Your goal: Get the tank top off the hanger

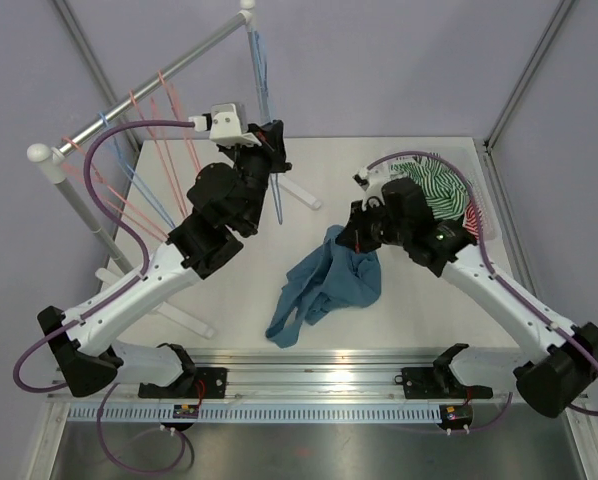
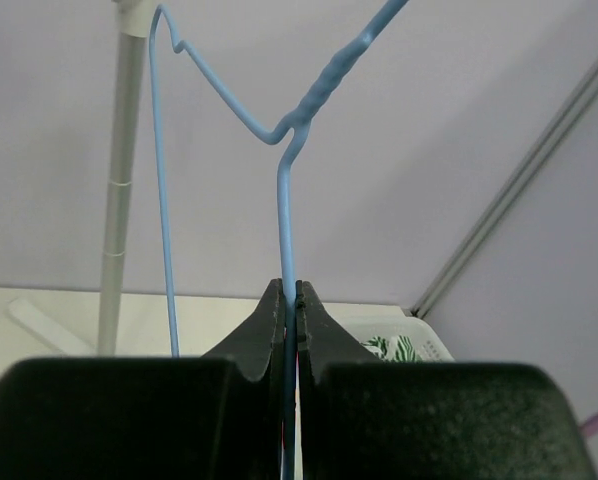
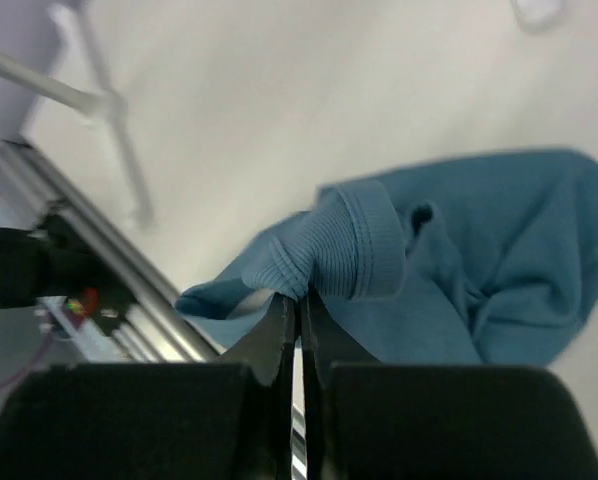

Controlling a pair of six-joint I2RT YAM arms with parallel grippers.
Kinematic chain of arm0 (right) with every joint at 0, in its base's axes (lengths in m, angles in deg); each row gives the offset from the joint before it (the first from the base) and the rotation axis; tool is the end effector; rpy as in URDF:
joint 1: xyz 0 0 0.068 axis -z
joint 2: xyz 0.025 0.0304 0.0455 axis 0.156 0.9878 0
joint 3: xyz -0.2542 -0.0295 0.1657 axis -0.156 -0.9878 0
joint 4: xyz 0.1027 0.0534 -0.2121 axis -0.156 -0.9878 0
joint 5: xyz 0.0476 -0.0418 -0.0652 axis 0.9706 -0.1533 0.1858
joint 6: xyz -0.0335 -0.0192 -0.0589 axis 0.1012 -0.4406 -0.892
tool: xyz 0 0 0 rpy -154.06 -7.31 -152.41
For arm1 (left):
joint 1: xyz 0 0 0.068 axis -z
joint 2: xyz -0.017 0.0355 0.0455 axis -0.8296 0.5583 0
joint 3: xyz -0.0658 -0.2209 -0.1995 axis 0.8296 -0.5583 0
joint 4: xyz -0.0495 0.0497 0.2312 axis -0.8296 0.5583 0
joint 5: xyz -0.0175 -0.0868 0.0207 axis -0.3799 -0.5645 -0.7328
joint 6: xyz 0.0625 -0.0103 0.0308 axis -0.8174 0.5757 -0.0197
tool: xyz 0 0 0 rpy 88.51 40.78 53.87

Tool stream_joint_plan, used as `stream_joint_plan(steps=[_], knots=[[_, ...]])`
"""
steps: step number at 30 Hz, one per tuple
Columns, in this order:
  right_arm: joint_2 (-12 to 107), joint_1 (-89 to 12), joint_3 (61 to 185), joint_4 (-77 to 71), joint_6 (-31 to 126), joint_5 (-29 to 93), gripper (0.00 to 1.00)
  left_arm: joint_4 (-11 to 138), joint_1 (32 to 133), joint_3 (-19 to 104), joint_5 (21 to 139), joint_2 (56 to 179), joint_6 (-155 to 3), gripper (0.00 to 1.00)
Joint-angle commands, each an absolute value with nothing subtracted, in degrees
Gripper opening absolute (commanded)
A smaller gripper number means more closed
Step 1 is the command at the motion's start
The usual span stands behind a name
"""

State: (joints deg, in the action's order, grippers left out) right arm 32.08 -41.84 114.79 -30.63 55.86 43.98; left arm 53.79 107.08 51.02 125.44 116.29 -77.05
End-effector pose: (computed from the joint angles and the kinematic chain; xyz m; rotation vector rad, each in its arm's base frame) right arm 0.1875 0.1437 0.3915 -0.5402 2.0600 0.8538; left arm 0.1958 -0.1867 0.5207 -0.1107 1.3340 -0.5113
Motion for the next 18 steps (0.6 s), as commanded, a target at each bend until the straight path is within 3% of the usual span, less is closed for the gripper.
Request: stream_joint_plan(steps=[1, 3, 6, 8, 14, 18], knots=[[36.98, -44.39, 111.21, -31.91, 54.84, 25.37, 0.00, 48.27, 107.56, 51.87, 133.07, 114.27, -78.17, 0.00], [38.67, -44.39, 108.15, -29.64, 56.77, 23.24, 0.00, 55.65, 108.00, 53.91, 137.28, 114.53, -74.76, 0.00], [39.38, -44.48, 105.68, -26.65, 58.71, 23.65, 0.47, 63.30, 108.70, 56.55, 145.36, 115.41, -71.50, 0.00], [38.94, -44.39, 105.23, -25.94, 59.68, 23.57, 0.99, 70.91, 108.71, 59.78, 148.98, 116.99, -67.72, 0.00], [37.09, -44.39, 106.28, -27.51, 59.51, 20.58, 0.99, 82.38, 108.18, 63.15, 150.74, 118.93, -59.72, 0.00], [37.01, -44.39, 108.21, -29.18, 58.89, 21.45, 0.99, 91.78, 103.44, 67.87, 145.39, 120.94, -51.73, 0.00]])
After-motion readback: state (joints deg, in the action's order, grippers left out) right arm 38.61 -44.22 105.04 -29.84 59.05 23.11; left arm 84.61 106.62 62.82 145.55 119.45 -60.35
